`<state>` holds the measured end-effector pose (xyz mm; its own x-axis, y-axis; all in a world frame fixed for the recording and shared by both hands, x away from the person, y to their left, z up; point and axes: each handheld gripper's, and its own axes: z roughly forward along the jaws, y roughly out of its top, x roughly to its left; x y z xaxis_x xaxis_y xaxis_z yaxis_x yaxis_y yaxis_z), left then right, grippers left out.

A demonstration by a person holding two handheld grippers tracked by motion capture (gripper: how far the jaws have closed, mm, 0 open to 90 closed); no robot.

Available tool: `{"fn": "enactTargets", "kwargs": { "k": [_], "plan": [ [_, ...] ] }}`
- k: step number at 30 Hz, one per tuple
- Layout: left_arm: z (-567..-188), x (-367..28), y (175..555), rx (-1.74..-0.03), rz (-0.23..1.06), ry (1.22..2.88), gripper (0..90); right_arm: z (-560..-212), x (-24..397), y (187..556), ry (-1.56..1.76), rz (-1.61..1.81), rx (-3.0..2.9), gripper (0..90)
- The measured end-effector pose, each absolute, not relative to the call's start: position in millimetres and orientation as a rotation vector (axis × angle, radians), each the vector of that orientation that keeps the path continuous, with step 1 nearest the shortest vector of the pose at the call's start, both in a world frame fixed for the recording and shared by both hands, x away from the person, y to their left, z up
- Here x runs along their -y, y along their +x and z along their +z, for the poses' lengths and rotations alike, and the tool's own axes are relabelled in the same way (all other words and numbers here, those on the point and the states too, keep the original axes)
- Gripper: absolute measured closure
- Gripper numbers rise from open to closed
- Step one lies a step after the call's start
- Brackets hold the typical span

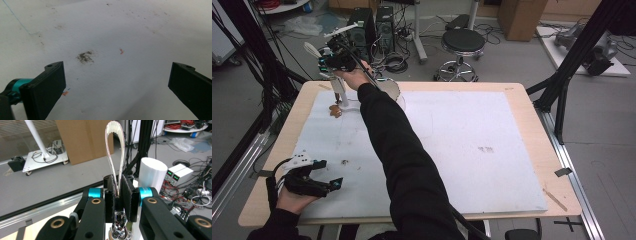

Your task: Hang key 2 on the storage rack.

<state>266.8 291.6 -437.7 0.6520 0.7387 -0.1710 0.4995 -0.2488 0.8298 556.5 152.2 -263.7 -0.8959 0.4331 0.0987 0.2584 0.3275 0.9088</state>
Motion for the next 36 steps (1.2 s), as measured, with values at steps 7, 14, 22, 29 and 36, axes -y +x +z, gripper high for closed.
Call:
{"fn": "enactTargets", "kwargs": {
  "k": [7, 14, 22, 29, 36],
  "plan": [
    [-438, -292, 267, -0.972, 0.313, 1.912, 1.7, -267, -150, 560, 0.643, 1.58, -2.424, 81.9],
    [-437, -292, 267, -0.971, 0.316, 1.909, 1.7, -265, -147, 557, 0.633, 1.556, -2.421, 73.9],
    [-437, -289, 268, -0.969, 0.322, 1.91, 1.7, -261, -131, 548, 0.64, 1.508, -2.393, 50.1],
    [-437, -290, 270, -0.977, 0.325, 1.903, 1.7, -264, -111, 549, 0.691, 1.494, -2.391, 34.4],
    [-437, -290, 270, -0.978, 0.326, 1.905, 1.7, -270, -90, 549, 0.741, 1.495, -2.387, 19.7]
  ]
}}
